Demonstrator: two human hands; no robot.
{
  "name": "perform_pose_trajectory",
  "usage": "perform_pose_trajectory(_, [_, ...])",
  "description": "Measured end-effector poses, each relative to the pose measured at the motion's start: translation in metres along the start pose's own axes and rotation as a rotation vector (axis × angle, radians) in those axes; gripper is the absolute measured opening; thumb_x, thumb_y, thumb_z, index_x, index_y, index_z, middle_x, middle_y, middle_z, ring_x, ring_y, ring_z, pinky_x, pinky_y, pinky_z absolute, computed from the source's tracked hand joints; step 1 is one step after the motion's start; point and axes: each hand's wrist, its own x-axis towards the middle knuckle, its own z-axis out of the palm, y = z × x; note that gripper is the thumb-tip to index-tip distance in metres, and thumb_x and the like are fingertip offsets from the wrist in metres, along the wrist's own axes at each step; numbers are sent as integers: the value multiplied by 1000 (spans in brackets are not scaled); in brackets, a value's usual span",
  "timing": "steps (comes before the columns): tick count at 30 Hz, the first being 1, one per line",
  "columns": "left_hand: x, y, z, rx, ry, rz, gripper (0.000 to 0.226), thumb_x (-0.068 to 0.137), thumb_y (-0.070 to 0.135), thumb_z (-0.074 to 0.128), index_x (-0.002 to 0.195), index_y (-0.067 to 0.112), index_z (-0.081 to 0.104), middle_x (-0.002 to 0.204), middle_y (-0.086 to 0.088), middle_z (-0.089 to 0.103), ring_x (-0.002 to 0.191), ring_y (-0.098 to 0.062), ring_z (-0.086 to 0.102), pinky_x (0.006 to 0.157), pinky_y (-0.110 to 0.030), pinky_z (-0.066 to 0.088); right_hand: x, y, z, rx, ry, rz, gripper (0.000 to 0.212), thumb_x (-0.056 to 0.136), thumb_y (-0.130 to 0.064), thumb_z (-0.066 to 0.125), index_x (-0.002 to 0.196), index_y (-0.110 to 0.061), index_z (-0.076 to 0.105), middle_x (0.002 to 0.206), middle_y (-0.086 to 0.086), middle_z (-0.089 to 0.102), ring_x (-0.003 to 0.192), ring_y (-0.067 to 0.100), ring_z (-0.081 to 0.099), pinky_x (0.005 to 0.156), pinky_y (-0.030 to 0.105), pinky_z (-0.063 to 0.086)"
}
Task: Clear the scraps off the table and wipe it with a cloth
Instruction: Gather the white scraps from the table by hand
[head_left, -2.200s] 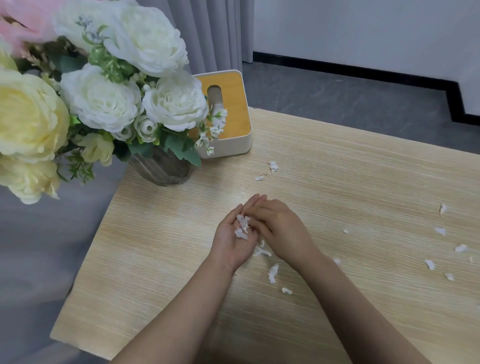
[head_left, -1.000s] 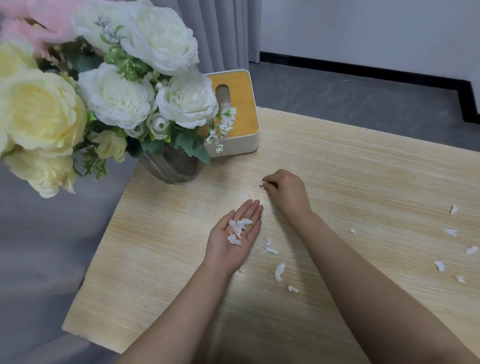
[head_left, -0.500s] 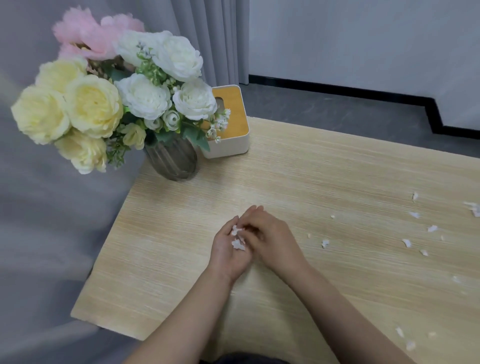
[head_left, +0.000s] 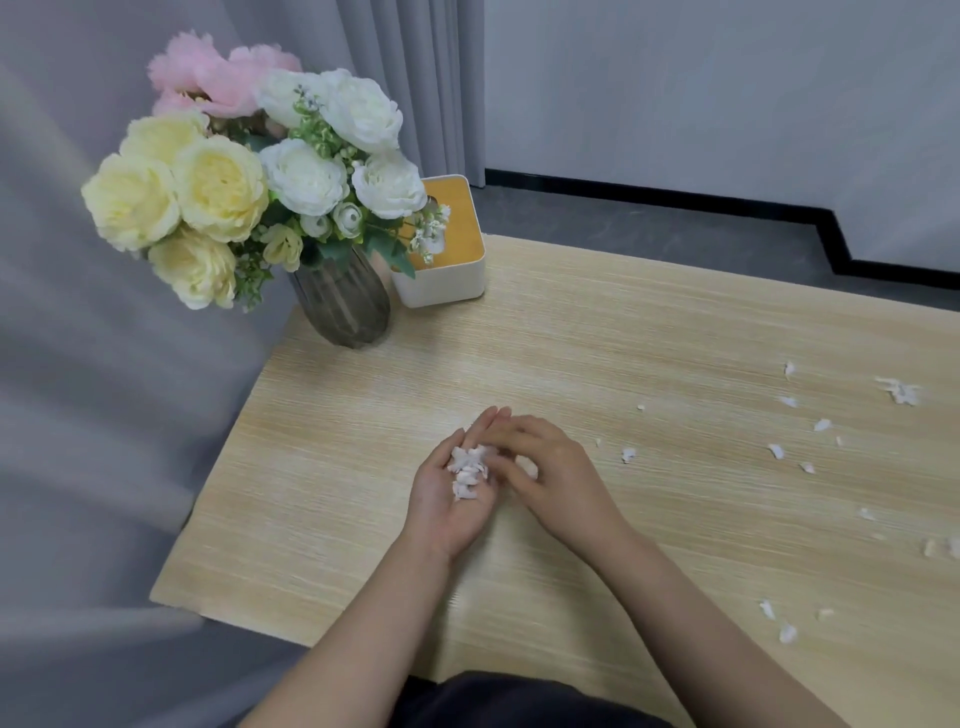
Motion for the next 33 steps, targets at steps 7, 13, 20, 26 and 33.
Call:
perform_pose_trajectory(7, [-11, 13, -29, -6, -13, 99, 35, 80, 10, 54, 110, -5, 65, 122, -16, 63, 104, -31, 65, 91, -45, 47, -7, 30, -12, 4, 104, 155, 15, 86, -14, 66, 100, -16, 71, 97, -4, 62, 89, 9, 59, 81, 20, 46])
perform_pose_trajectory(13, [-21, 30, -48, -13, -81, 106, 75, 38, -9, 88, 110, -8, 66, 126, -18, 60, 111, -33, 61, 95, -49, 43, -4, 64, -6, -134, 37, 327, 19, 86, -12, 64, 104, -13, 69, 102, 2, 62, 89, 13, 60, 86, 29, 47])
perform_pose_trajectory(20, [-28, 59, -65, 9, -86, 77, 75, 39, -8, 88, 110, -9, 65, 128, -19, 58, 115, -34, 58, 97, -50, 41, 31, 73, 19, -288, -82, 413, 32, 86, -11, 61, 118, -12, 62, 117, 8, 59, 107, 21, 55, 83, 25, 37])
perform_pose_trajectory(26, [-32, 84, -76, 0, -117, 34, 74, 41, -8, 87, 111, -9, 65, 127, -19, 59, 113, -34, 59, 97, -49, 42, 48, 73, 46, -327, -109, 417, 42, 81, -13, 69, 121, -9, 58, 117, 9, 52, 110, 24, 50, 85, 25, 36])
perform_pose_trajectory(33, [-36, 97, -76, 94, -60, -19, 33, 77, 8, 64, 107, -6, 68, 126, -17, 60, 112, -30, 61, 96, -47, 43, 43, 73, 66, -373, 34, 417, 14, 89, -7, 57, 98, -3, 66, 101, 12, 58, 95, 28, 55, 73, 28, 35])
